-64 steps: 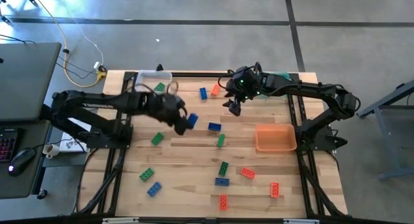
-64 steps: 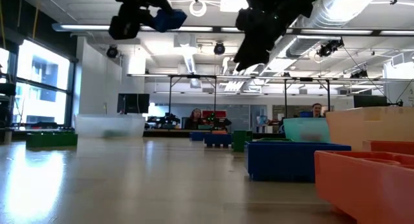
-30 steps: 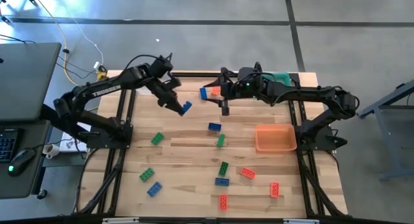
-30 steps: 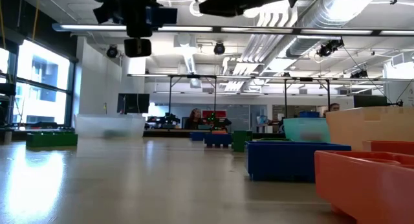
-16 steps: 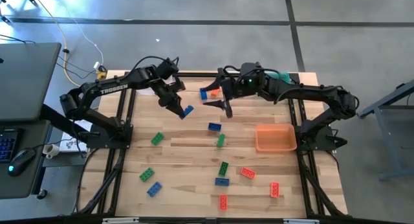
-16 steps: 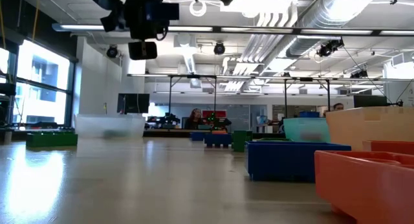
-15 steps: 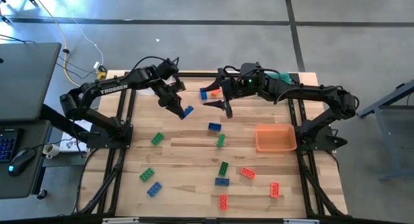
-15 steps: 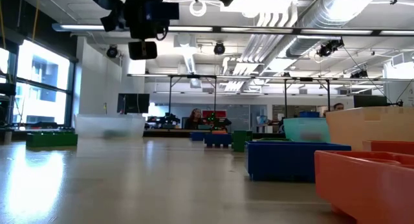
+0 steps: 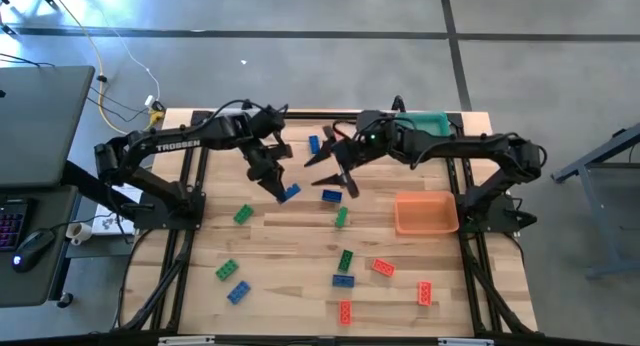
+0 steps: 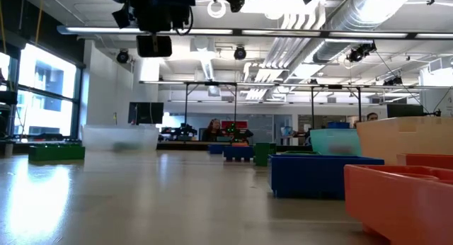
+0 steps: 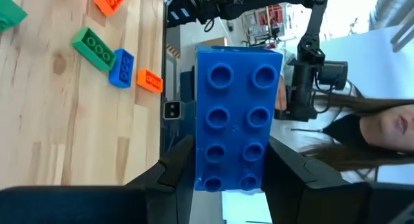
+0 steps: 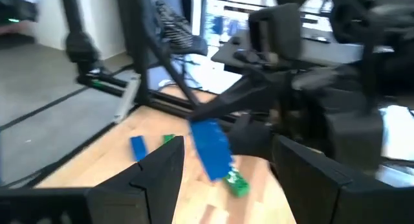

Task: Sort & place blocks by color
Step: Put the blue game piece into the orange bin

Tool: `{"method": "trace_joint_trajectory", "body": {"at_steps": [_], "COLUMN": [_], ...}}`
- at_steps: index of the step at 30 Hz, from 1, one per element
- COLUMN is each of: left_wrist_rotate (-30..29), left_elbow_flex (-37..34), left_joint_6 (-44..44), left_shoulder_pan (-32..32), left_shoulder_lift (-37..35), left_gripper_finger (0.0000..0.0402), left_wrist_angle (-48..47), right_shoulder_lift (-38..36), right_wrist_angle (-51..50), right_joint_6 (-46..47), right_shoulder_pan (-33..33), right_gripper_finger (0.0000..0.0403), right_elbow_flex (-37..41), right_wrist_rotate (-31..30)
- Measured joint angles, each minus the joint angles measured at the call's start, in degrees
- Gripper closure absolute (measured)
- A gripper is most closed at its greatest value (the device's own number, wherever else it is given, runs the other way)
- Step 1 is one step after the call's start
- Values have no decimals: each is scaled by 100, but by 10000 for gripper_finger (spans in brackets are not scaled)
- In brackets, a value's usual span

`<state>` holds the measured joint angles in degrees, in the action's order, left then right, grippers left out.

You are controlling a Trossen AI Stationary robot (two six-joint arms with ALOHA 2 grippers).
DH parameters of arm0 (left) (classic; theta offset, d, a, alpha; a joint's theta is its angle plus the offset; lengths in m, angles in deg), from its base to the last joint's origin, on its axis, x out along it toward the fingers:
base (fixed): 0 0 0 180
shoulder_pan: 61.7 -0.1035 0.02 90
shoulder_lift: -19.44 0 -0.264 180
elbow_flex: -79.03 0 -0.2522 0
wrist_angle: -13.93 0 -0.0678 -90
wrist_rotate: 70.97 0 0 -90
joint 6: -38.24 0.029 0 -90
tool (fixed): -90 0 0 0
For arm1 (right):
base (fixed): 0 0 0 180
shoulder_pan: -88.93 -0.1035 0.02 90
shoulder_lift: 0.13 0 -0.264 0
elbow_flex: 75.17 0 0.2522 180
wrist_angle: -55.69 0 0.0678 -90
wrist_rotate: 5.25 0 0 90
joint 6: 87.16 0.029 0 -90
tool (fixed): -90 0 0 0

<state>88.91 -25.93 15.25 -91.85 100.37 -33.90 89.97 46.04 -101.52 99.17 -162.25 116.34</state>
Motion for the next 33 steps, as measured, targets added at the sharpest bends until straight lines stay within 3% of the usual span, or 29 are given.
{"method": "trace_joint_trajectory", "body": {"at_steps": [12,22,33], "left_wrist_rotate": [-16,-36,-145], "left_elbow_flex": [0,0,0], "left_joint_6": [-594,-1698,-2177], "left_shoulder_pan": [418,755,890], "left_shoulder_lift": [-2,-2,-2], "left_gripper_finger": [284,284,284], "left_wrist_angle": [409,1987,2727], "right_shoulder_lift": [36,161,162], "right_wrist_angle": [-48,-3,248], "right_joint_6": [-175,-246,-240], "right_shoulder_pan": [-294,-550,-596], "right_gripper_finger": [178,178,179], "right_elbow_flex": [4,11,11], "right_wrist_rotate": [139,157,123]}}
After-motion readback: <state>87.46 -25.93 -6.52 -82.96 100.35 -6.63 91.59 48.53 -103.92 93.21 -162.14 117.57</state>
